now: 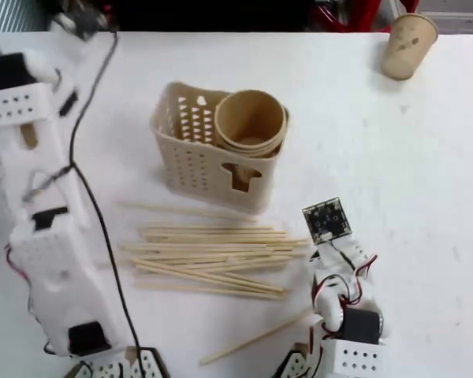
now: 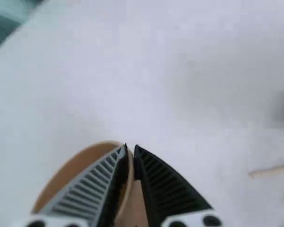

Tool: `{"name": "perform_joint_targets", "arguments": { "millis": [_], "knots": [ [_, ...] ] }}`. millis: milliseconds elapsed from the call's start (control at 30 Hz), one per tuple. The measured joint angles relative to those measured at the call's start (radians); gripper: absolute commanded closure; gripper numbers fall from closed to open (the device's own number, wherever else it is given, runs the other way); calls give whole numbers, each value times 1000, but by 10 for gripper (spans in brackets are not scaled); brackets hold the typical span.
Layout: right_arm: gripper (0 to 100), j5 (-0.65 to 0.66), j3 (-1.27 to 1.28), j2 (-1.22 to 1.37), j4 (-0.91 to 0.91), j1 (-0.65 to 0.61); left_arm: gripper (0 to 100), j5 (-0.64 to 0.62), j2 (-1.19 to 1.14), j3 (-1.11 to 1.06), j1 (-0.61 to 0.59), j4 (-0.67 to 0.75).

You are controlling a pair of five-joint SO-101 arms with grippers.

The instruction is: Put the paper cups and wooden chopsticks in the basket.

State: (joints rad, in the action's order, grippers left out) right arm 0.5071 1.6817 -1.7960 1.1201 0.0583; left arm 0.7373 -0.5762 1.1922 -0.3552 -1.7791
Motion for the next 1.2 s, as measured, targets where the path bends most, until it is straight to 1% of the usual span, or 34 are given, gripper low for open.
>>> {"name": "perform_joint_targets", "arguments": {
  "millis": [67, 133, 200, 300, 367, 433, 533, 600, 700, 767, 1000, 1200],
  "knots": [
    [978, 0, 0, 0, 0, 0, 979, -64, 133, 0, 31, 0],
    [978, 0, 0, 0, 0, 0, 979, -127, 273, 0, 97, 0],
    [978, 0, 0, 0, 0, 0, 979, -187, 414, 0, 193, 0],
    [978, 0, 0, 0, 0, 0, 979, -284, 582, 3, 394, 11],
    [978, 0, 0, 0, 0, 0, 979, -310, 628, 3, 535, 51],
    [978, 0, 0, 0, 0, 0, 979, -313, 621, 3, 663, 103],
    [978, 0, 0, 0, 0, 0, 978, -319, 551, 3, 806, 190],
    [978, 0, 0, 0, 0, 0, 978, -348, 488, 3, 845, 261],
    [978, 0, 0, 0, 0, 0, 978, -384, 394, 3, 855, 368],
    [978, 0, 0, 0, 0, 0, 978, -393, 342, 3, 858, 404],
    [978, 0, 0, 0, 0, 0, 978, -399, 216, 3, 861, 416],
    [978, 0, 0, 0, 0, 0, 978, -399, 184, 2, 861, 359]
  ]
}}
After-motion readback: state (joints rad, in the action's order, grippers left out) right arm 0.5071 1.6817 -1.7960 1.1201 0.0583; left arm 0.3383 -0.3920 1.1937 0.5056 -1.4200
